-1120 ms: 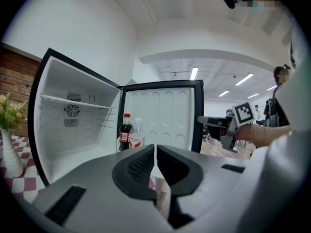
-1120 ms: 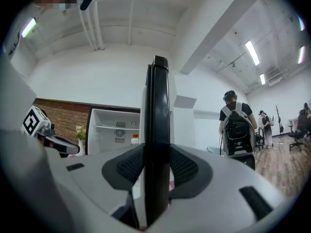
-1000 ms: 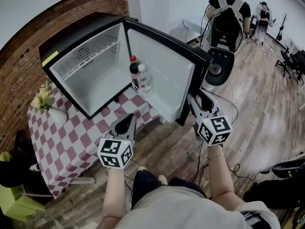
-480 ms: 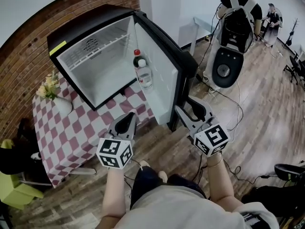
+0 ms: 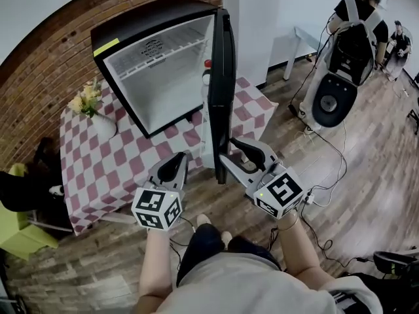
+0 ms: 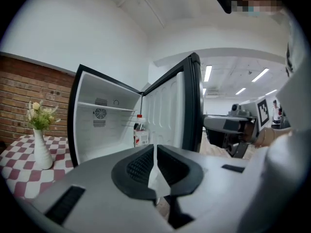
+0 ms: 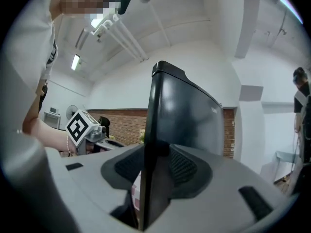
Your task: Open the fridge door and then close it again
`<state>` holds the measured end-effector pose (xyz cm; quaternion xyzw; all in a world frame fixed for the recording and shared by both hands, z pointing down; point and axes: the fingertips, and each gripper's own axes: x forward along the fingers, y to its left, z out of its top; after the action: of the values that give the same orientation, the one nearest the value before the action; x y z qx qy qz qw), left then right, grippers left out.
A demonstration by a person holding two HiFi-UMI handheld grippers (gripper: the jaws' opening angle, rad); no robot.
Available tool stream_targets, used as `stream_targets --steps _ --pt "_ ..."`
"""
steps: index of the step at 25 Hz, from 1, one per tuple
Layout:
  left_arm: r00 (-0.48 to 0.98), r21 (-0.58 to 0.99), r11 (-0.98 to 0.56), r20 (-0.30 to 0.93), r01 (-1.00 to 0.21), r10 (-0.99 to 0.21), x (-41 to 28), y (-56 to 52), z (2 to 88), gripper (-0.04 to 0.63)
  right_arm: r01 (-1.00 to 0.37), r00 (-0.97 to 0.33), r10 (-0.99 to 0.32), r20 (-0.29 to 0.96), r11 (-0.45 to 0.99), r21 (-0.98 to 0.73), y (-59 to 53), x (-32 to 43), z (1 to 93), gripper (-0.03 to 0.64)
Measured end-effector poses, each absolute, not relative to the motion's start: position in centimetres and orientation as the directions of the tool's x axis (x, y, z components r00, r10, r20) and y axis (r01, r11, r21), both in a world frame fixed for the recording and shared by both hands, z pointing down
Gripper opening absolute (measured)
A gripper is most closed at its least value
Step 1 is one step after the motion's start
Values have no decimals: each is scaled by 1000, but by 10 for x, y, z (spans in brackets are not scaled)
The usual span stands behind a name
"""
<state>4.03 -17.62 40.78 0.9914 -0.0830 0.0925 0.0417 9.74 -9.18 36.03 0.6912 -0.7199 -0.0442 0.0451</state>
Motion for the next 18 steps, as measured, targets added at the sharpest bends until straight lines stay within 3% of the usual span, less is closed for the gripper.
stream_targets --steps 10,18 --pt "939 76 -951 195 -301 -282 2 -241 407 18 -971 -205 -979 20 206 123 -182 54 359 117" --pt "922 72 -934 201 -351 -331 -12 -300 398 18 -972 -227 -974 0 226 62 -249 49 356 32"
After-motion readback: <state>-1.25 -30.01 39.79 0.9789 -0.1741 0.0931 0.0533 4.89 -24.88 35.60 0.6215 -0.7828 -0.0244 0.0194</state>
